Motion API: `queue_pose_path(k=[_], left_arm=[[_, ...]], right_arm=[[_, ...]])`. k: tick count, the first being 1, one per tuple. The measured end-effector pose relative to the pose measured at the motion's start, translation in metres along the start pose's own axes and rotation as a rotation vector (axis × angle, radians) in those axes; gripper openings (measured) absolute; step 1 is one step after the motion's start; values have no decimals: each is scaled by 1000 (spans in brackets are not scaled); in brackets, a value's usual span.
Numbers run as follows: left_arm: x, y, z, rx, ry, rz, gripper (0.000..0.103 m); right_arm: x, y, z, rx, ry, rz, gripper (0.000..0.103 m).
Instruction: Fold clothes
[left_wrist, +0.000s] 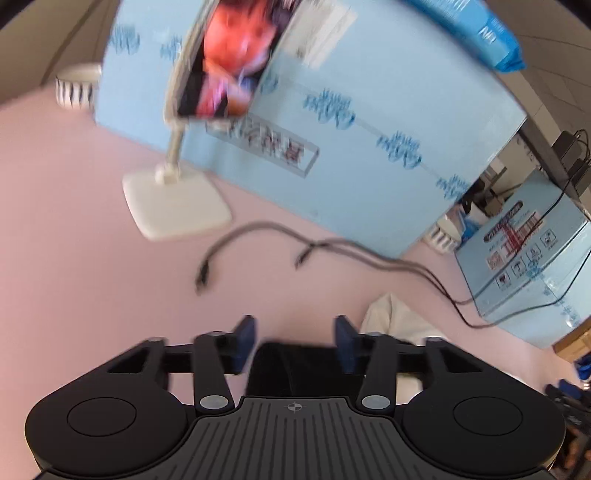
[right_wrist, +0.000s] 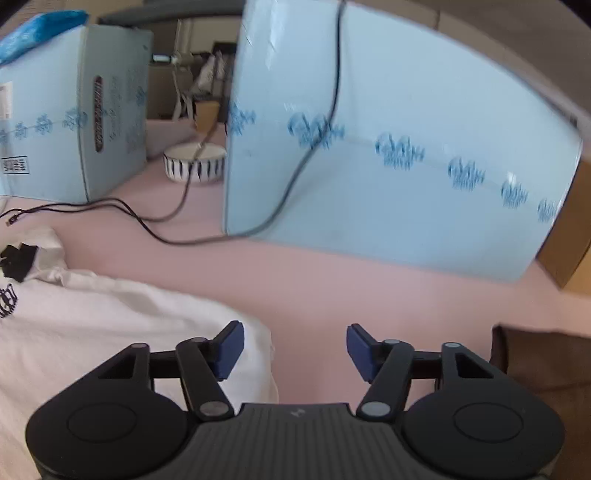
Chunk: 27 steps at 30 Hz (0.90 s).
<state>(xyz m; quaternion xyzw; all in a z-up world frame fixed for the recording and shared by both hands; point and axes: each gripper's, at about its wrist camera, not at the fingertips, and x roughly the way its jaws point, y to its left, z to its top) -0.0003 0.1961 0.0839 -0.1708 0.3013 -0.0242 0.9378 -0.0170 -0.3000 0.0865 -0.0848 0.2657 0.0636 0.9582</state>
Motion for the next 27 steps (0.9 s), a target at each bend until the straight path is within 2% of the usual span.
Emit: queue_pose_path(k=[1,2,4,5,8,9,10,12,14,15,16,18,21,24,27], left_arm=[[-17,-8,3,70,-90,16,83],[-26,-15,3,115,-111,-12,84],[-40,-33,-5,197,-84,-126,90],[-38,-39,-15,210,-31,-163,90],[-27,-53,-47,240,105,-236,90],[-21,-54,-61,243,136,-243,90],[-17,-52,-69,242,148,-240,90],[-9,-46,-84,226,176,-229,90],[-4,-37,-91,192,208,-241,90],[-3,-32,-93,177,219,-245,90],[-3,-26,-93,169,221,-242,90],[-5,-17,-92,150,219,-254,90],[-4,-14,-91,129,222,-267,90],[-3,-20,-93,165,221,-261,91],[-2,-26,-93,210,232,-259,91]], right_arm=[[-10,9,11,-13,-30,94,84],[-17,18,21,-18,-43,198,85],[-16,46,38,-60,-16,356,87],[-11,69,43,-120,-12,397,87],[14,146,51,-333,1,452,83],[26,163,50,-384,23,446,77],[39,181,50,-436,46,440,70],[63,209,49,-507,105,437,67],[88,217,50,-505,175,437,62],[95,214,51,-483,198,448,41],[98,209,52,-451,216,465,15],[104,198,55,-388,230,493,12],[105,172,72,-247,192,544,11],[114,143,82,-104,229,650,17],[118,130,81,-99,227,641,21]])
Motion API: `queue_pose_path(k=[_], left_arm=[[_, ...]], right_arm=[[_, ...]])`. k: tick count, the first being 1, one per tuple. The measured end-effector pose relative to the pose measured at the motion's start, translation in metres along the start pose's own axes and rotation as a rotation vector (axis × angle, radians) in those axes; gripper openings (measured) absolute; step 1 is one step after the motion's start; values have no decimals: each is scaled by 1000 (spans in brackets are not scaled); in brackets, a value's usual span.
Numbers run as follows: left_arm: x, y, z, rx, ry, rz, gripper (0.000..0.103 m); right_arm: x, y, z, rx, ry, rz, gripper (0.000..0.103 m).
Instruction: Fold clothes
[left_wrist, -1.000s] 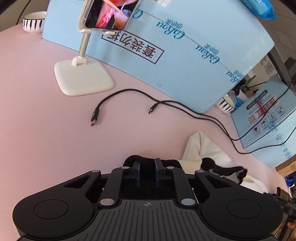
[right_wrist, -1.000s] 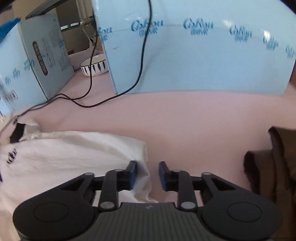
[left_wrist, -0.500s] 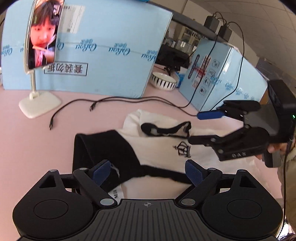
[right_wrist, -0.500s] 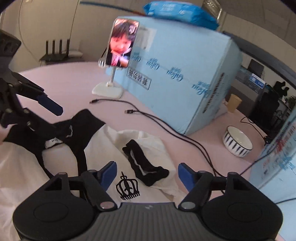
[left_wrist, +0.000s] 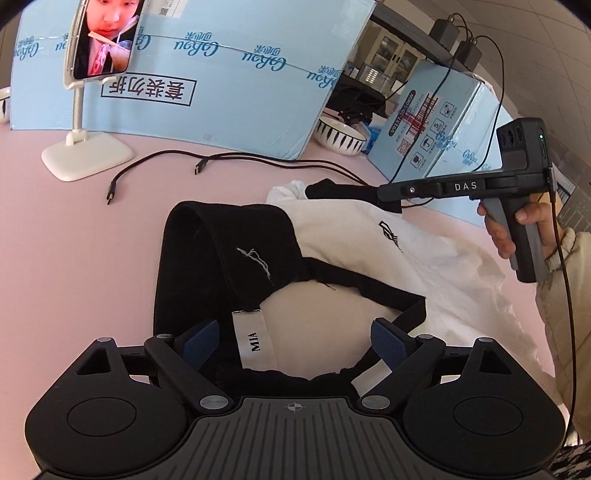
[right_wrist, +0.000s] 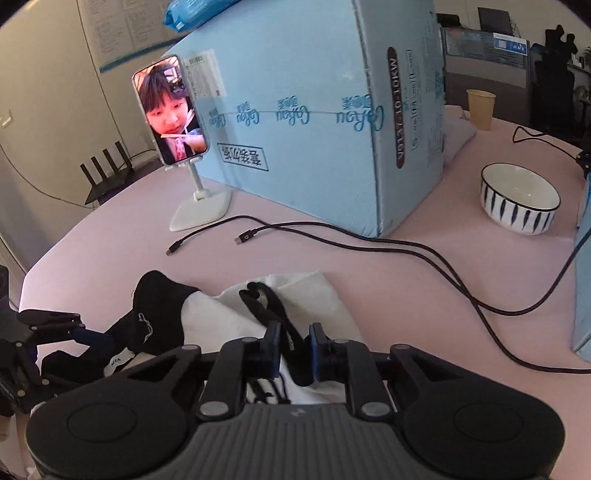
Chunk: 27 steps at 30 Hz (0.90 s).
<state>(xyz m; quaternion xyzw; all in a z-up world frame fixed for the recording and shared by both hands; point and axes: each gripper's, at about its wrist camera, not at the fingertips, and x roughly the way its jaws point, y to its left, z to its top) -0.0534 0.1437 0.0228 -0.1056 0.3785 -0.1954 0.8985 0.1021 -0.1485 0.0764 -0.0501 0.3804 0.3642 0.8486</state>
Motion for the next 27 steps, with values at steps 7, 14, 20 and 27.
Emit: queue_pose_path(k=[7,14,20,27], left_arm=[[4,-1,3,0,23,-26,92],[1,0,4,-18,41,-33,92],[2,8,8,-60,54,-55,92],[5,5,10,-46,72,-42,92]], right_arm=[[20,15,-3,-119,77,-7,35],[18,13,8,-52,-76,-78,5],[-5,-61,8,212,-196,-233,4],[16,-91,-8,295,-122,-331,21]])
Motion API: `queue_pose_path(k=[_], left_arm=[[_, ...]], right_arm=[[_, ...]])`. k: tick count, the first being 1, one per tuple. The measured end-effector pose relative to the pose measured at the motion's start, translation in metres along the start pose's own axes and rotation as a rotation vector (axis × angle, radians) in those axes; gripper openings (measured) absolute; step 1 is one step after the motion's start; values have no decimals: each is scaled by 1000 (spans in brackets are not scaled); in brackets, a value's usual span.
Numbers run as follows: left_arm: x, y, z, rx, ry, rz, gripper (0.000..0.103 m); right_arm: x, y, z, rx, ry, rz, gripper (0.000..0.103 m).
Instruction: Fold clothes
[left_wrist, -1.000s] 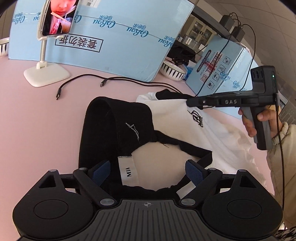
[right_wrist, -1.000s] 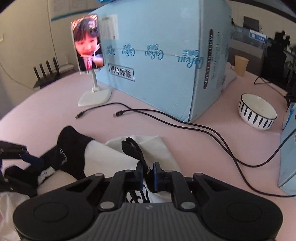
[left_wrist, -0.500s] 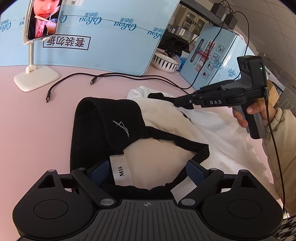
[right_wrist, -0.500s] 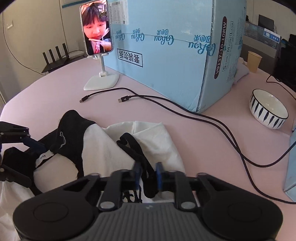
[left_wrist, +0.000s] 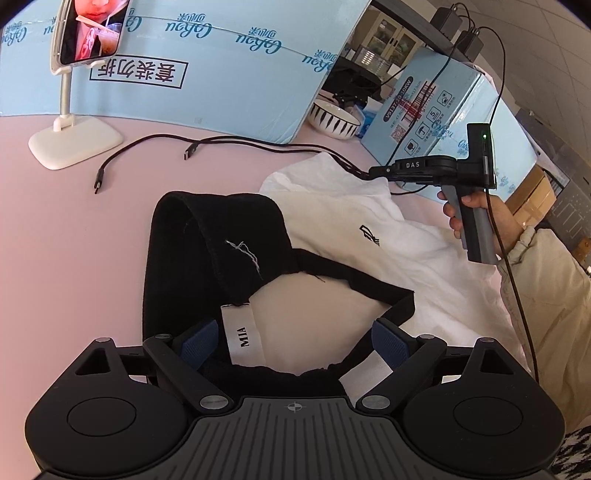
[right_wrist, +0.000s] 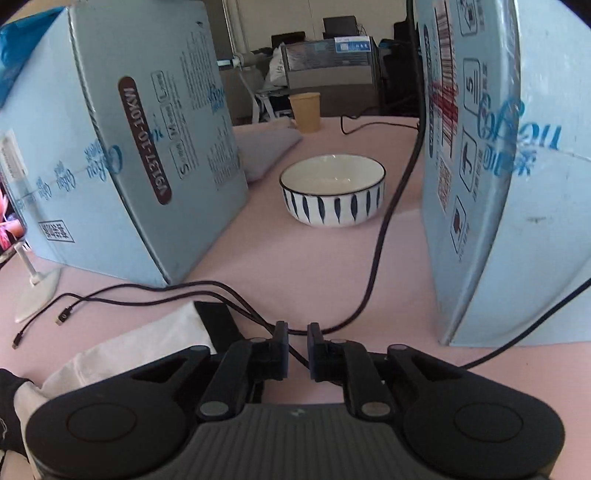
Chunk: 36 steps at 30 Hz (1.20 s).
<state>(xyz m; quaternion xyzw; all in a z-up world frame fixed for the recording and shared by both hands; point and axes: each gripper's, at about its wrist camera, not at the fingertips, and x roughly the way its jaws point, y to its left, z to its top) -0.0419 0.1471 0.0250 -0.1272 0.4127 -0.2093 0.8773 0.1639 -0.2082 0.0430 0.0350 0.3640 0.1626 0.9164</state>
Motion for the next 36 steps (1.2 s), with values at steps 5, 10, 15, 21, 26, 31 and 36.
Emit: queue_pose_path(k=[5,10,15,21,26,31,36], left_arm=[[-10,3,6,-23,-35,7,92],[-46,-5,1,83,-86,22,92],[-82,-1,-11,74,-102,93,92],[-102,-7,-18,12,-144,53,93],[-105,-21,-30,14,-169,-37,93],[-76,-40,-41,133,-121,32,94],[-38,-27,-43,64,-29,34,92]], right_arm=[[-38,16,13,9,-6,381,30],[21,48,-16,-99,162,257,17],[22,23,-7,56,38,151,55],[11,30,-14,55,-3,79,62],[-56,31,-25,73,-4,193,67],[-166,46,-104,-143,47,376,84],[-248,88,-193,-345,54,511,84]])
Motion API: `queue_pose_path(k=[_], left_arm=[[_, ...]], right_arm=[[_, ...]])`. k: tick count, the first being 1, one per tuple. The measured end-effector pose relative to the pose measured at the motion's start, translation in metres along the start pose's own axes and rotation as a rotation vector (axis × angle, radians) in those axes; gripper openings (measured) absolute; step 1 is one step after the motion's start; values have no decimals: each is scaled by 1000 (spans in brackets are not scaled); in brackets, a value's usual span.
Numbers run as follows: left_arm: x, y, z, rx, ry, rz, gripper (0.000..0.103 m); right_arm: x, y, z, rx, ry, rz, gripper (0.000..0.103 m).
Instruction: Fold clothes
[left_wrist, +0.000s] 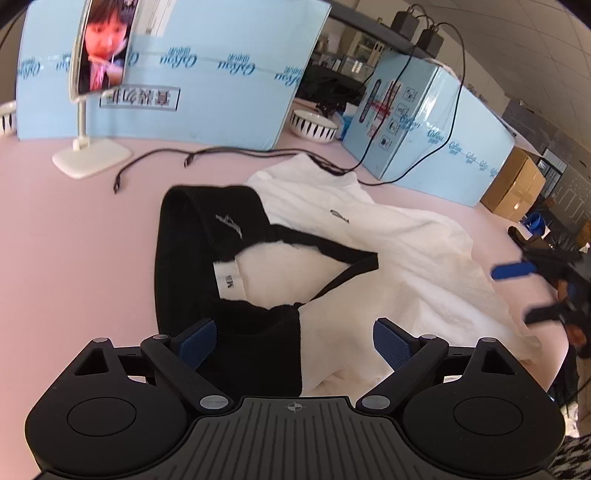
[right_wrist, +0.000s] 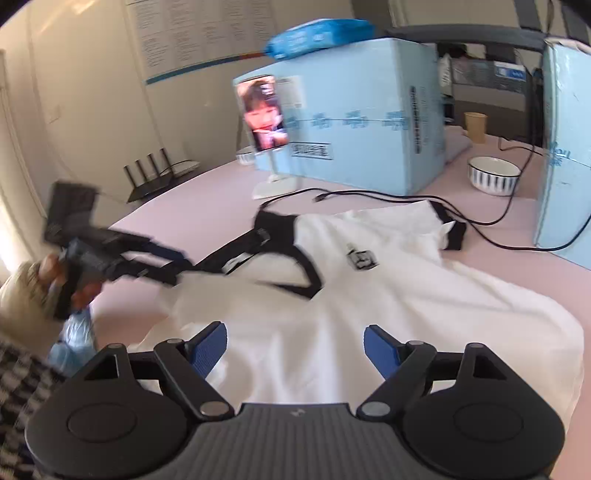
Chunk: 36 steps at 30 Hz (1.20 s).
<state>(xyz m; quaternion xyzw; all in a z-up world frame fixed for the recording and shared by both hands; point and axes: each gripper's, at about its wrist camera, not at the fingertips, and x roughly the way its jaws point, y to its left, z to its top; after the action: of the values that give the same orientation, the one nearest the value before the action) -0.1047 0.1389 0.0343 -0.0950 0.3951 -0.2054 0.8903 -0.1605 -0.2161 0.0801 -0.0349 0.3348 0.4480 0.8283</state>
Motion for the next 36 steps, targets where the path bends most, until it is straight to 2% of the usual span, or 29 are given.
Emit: queue_pose_path(k=[2,3,4,6,9,10,11,12,13,14,15,16,18,19,21,24,26,27,29,30,31,34,36], left_arm=[[4,-4,-2,9,-16,37,90],[4,-7,-2,13,-22,58,86],[4,-9,-3,12,-26,72,84],[1,-4,-1,-31,-38,77,84],[-13,15,4,-144,-78,134,85],[-18,19,3,-162,-62,155,85],[-24,20,-1,-157,-25,142,85],[-30,18,-7,-137,15,115,85],[-37,11,-17,-81,62,57,85],[-44,1,-28,-9,105,-2,85],[-50,-8,-39,47,142,-49,87],[-52,-15,-48,71,167,-69,87],[-55,-31,-64,111,204,-101,91],[-54,-35,-66,103,194,-104,91],[-49,-36,-63,24,193,-164,91],[-33,-29,-59,-141,248,-359,91],[-25,-28,-61,-201,255,-370,90],[-26,-27,-61,-213,244,-355,85],[-29,-24,-63,-250,231,-322,35],[-33,-20,-67,-302,243,-297,0],[-37,-18,-71,-333,254,-276,0],[-43,-22,-85,-305,272,-211,0],[-44,-18,-90,-350,271,-229,0]], right_arm=[[3,30,-14,-17,22,117,84],[7,43,-18,-35,28,170,84],[12,56,-20,-76,25,184,84],[24,83,-22,-179,14,180,84],[45,115,-20,-336,-13,135,83],[54,122,-20,-374,3,118,79],[63,126,-20,-396,35,98,74],[76,127,-21,-406,82,70,55],[86,126,-23,-402,121,53,39],[90,120,-24,-371,118,58,38],[89,113,-24,-328,105,69,28],[88,107,-22,-292,98,71,12],[83,99,-19,-231,90,90,11],[78,100,-18,-228,90,119,11],[67,105,-18,-263,90,155,11],[55,118,-18,-341,92,146,11],[55,118,-25,-329,119,181,11],[59,118,-30,-318,132,188,11],[63,118,-36,-305,136,182,12],[63,119,-39,-297,135,177,12],[60,120,-40,-297,128,176,12],[55,116,-44,-238,96,180,13],[62,111,-53,-186,89,173,16]])
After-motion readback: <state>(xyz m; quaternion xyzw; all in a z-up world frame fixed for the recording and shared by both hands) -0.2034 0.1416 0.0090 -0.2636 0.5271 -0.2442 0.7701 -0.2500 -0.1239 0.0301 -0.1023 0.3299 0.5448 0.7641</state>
